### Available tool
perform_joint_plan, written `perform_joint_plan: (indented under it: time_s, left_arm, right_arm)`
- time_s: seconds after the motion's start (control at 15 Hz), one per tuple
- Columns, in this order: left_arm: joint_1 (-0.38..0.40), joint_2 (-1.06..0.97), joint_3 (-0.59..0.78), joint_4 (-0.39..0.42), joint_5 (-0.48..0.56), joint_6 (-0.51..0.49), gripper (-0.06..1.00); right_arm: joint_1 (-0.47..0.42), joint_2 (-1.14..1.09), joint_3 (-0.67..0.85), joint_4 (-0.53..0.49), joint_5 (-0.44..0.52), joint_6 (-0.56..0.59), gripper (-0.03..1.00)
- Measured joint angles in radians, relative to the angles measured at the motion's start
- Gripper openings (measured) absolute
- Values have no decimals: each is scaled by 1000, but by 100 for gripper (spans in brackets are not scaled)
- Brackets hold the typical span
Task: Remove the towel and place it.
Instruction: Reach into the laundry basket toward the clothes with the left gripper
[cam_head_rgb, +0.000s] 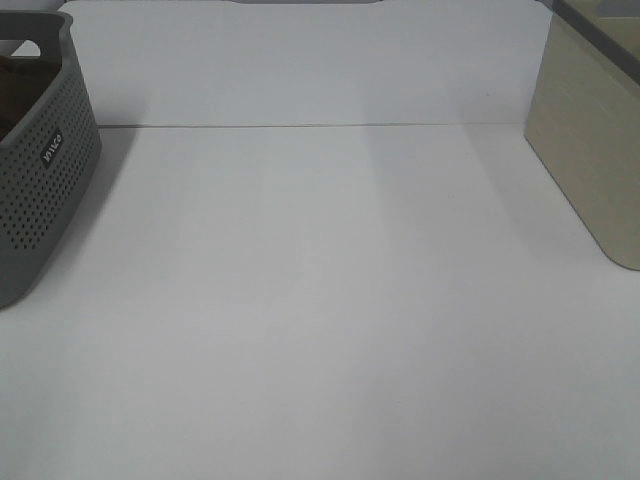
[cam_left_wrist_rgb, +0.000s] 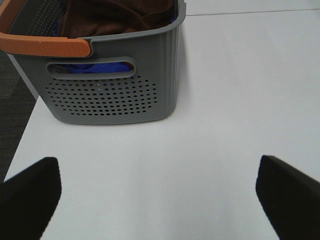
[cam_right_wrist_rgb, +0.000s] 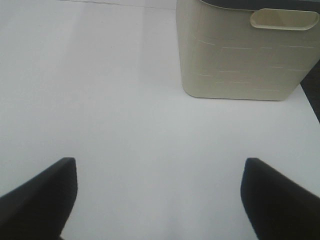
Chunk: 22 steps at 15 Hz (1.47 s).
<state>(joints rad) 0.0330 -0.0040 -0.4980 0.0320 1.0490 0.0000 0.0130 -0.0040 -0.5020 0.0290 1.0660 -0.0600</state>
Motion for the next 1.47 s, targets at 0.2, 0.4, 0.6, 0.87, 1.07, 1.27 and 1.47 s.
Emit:
perform_joint_plan:
  time_s: [0.2, 0.4, 0.6, 0.87, 1.07, 1.27, 1.47]
  left_arm:
    - [0, 0, 0, 9, 0, 0, 99]
    - [0, 0, 0, 4, 0, -20, 99]
    - [0, 0, 0, 3, 0, -22, 99]
    - [0, 0, 0, 3, 0, -21, 99]
    - [0, 0, 0, -11, 0, 0, 99]
    - [0, 0, 0, -12, 0, 0, 99]
    - [0, 0, 0, -12, 0, 0, 99]
  right_arm:
    - [0, 0, 0, 0, 0, 0, 85]
    - [0, 0, 0, 0, 0, 0, 85]
    - [0, 0, 0, 0, 0, 0, 85]
    - [0, 0, 0, 0, 0, 0, 85]
    - [0, 0, 0, 0, 0, 0, 85]
    - [0, 0, 0, 0, 0, 0, 85]
    - [0, 0, 0, 0, 0, 0, 85]
